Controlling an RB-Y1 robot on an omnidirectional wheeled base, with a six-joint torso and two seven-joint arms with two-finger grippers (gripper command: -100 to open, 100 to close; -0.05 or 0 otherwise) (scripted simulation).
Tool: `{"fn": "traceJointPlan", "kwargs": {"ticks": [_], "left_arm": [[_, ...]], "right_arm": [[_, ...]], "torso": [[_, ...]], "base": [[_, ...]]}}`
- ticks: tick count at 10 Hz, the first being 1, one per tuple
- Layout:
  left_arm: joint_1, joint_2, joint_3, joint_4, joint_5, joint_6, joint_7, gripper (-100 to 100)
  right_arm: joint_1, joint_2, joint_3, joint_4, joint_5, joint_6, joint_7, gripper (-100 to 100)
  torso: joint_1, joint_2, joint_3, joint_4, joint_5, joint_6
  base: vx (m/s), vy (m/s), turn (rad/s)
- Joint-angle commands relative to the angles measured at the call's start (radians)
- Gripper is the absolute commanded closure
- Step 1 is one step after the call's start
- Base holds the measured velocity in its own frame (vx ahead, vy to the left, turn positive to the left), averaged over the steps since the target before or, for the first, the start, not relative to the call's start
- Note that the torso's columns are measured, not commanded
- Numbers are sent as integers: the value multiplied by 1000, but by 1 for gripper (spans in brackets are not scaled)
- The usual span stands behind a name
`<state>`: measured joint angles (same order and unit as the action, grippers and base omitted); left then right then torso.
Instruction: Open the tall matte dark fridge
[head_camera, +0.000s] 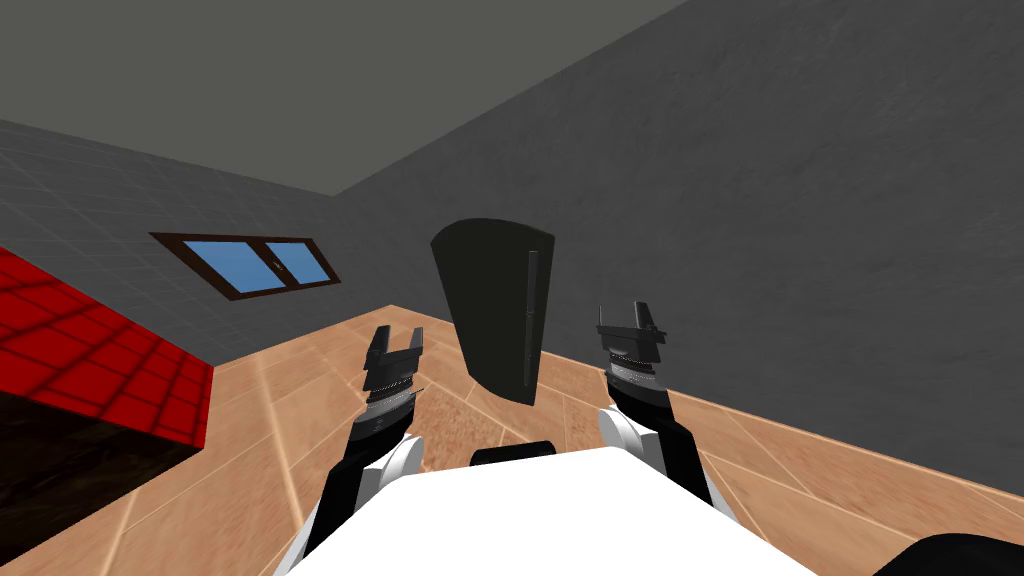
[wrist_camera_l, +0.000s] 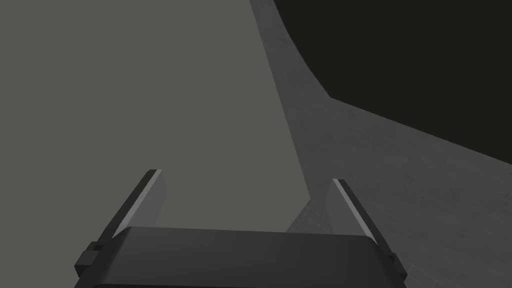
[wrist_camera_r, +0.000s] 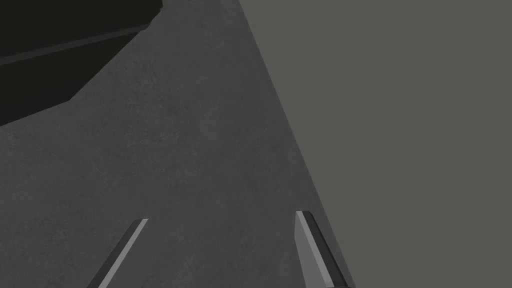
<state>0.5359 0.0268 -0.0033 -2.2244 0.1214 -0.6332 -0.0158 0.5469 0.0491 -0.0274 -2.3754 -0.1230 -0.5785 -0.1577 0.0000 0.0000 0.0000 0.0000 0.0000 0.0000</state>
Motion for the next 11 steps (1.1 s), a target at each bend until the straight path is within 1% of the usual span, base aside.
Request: {"fn": "traceJointPlan", "kwargs": {"ticks": [1,3,9,10,11], "left_arm": [[0,0,0,0,0,0,0,0],[0,0,0,0,0,0,0,0],[0,0,0,0,0,0,0,0],[-28,42,2,17,8,23,16,-100],[-47,60,3,28,14,39,27,-100]], "right_arm": [[0,0,0,0,0,0,0,0],[0,0,0,0,0,0,0,0],[0,0,0,0,0,0,0,0],[0,0,0,0,0,0,0,0],[0,0,0,0,0,0,0,0]], "torso": [[0,40,-82,41,0,0],[0,175,-351,176,0,0],[0,618,-1234,617,0,0],[0,691,-1382,691,0,0],[-1,725,-1451,724,0,0]], "base": [[0,0,0],[0,0,0],[0,0,0],[4,-30,33],[-12,-69,34]]}}
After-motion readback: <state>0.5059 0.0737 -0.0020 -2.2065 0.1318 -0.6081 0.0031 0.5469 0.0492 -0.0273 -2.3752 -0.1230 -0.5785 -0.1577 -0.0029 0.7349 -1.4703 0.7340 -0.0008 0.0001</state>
